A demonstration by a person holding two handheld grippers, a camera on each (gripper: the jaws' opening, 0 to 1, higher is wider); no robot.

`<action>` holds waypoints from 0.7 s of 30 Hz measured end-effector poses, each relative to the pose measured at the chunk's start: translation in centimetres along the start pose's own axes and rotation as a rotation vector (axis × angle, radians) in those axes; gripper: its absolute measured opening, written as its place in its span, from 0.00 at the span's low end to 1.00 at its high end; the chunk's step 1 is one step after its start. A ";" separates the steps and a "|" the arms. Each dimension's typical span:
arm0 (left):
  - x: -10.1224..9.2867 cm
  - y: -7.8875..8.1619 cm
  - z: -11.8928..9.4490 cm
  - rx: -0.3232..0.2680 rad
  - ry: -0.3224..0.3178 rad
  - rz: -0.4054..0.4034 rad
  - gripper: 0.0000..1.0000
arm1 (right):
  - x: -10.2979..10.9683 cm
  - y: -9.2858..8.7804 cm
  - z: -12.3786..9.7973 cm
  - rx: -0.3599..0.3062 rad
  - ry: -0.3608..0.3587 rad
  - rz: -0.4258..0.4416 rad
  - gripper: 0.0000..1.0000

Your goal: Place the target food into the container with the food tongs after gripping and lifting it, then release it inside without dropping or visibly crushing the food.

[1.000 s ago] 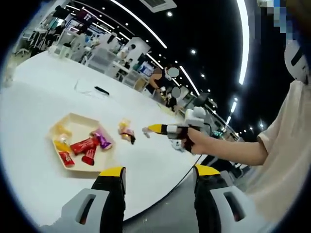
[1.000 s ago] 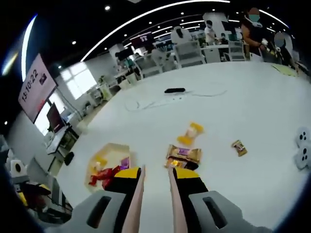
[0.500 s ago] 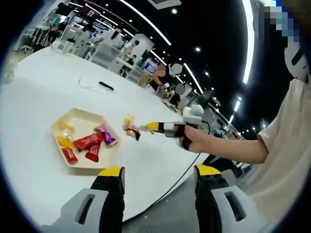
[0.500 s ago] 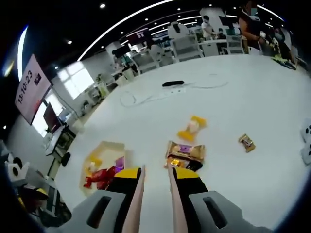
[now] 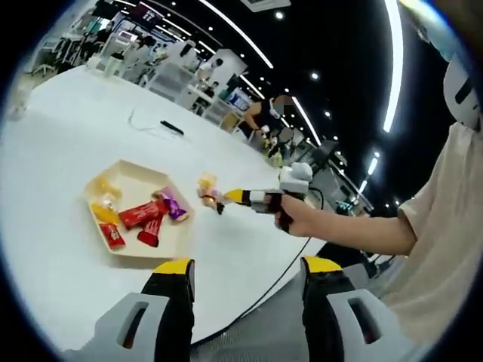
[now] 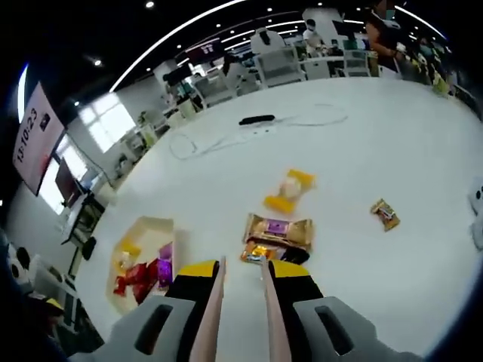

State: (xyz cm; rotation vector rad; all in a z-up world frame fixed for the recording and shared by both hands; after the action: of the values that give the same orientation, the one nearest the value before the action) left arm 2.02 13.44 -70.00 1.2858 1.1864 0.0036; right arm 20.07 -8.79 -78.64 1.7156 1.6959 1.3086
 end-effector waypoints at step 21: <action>1.9 -0.8 -0.2 -0.003 0.049 -0.047 0.56 | -0.6 -0.2 3.1 0.022 -0.011 -0.074 0.25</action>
State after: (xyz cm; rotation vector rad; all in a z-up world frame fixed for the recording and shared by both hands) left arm 2.30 14.45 -71.79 1.2613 1.2581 0.0021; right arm 22.54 -8.27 -80.49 1.6532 1.7563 1.2494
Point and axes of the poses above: the point that each gripper's makers call its tool centre point, and the gripper's own axes: z roughly forward along the fingers, x roughly to its left, y roughly out of its top, the point moved 3 cm from there along -z, roughly backward along the fingers, and after that the axes turned 13 degrees about -x, right-handed, at the moved point
